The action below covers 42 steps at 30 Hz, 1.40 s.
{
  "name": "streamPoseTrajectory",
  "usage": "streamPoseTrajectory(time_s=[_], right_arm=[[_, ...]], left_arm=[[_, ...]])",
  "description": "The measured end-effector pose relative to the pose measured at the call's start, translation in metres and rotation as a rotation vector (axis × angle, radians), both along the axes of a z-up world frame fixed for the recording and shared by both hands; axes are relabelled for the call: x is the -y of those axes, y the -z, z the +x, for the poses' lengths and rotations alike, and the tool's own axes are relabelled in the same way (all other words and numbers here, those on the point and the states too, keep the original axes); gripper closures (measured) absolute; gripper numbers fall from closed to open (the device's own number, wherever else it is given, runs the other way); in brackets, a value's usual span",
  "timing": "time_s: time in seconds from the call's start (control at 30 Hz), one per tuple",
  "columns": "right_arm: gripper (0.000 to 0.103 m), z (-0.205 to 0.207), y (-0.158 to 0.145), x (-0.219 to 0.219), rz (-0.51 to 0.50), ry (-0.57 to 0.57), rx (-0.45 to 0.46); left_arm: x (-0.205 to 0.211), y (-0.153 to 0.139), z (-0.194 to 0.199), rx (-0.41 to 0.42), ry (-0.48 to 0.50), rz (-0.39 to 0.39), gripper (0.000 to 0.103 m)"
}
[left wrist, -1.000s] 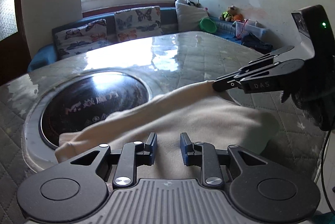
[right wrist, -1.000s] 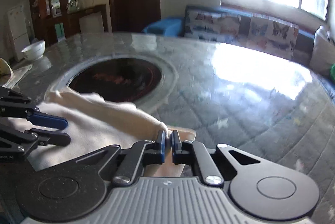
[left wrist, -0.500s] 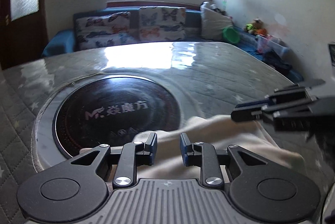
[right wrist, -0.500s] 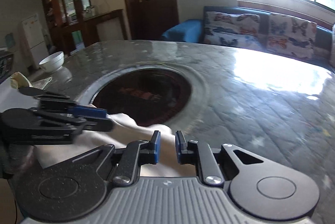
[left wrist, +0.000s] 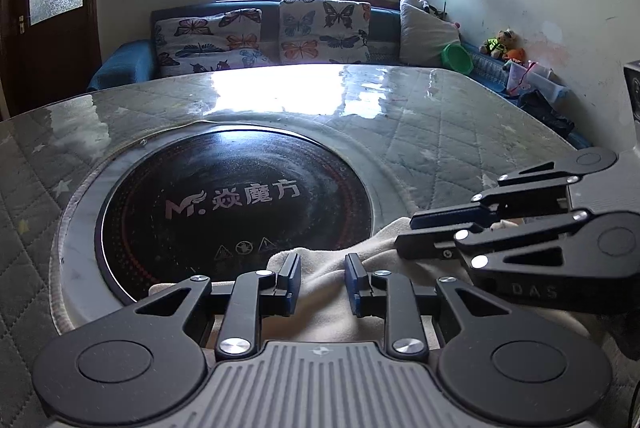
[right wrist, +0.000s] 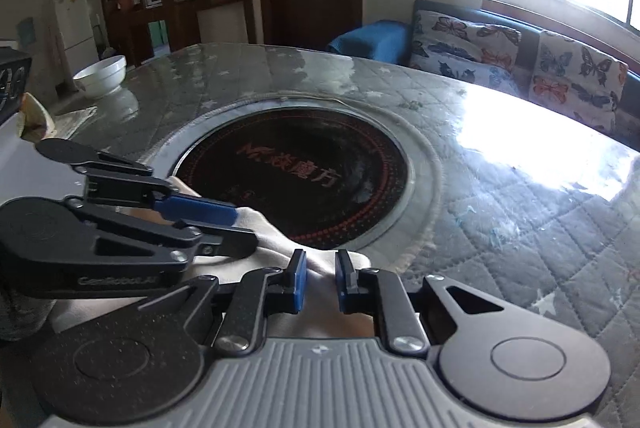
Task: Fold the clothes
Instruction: 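Fold the held hem over the sweatshirt body with both grippers, then lay the folded hem down and open both grippers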
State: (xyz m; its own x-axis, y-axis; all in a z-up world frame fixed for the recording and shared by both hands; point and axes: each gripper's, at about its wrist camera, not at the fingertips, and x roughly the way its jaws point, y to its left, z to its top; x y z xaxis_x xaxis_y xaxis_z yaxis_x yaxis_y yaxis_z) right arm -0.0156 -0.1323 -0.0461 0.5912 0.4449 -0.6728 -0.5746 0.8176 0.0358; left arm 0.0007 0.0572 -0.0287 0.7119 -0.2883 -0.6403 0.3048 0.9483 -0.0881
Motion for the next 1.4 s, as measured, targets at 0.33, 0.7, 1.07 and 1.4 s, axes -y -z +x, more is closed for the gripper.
streamPoseTrajectory(time_s=[0.33,0.7,1.07,1.4], right_arm=[[0.088,-0.008,-0.01,0.002,-0.007,-0.013,0.025],[0.087,-0.023,-0.004,0.002,-0.01,-0.027,-0.003],[0.087,-0.044,-0.007,-0.013,-0.012,-0.105,0.016],[0.086,-0.068,-0.014,-0.012,0.013,-0.148,0.005]], left_arm=[[-0.012,-0.012,-0.023,0.052,-0.031,-0.007,0.078],[-0.025,0.0,-0.019,0.012,-0.104,-0.018,0.086],[-0.037,-0.016,-0.052,0.055,-0.092,-0.042,0.086],[-0.034,-0.012,-0.085,0.054,-0.061,-0.032,0.086]])
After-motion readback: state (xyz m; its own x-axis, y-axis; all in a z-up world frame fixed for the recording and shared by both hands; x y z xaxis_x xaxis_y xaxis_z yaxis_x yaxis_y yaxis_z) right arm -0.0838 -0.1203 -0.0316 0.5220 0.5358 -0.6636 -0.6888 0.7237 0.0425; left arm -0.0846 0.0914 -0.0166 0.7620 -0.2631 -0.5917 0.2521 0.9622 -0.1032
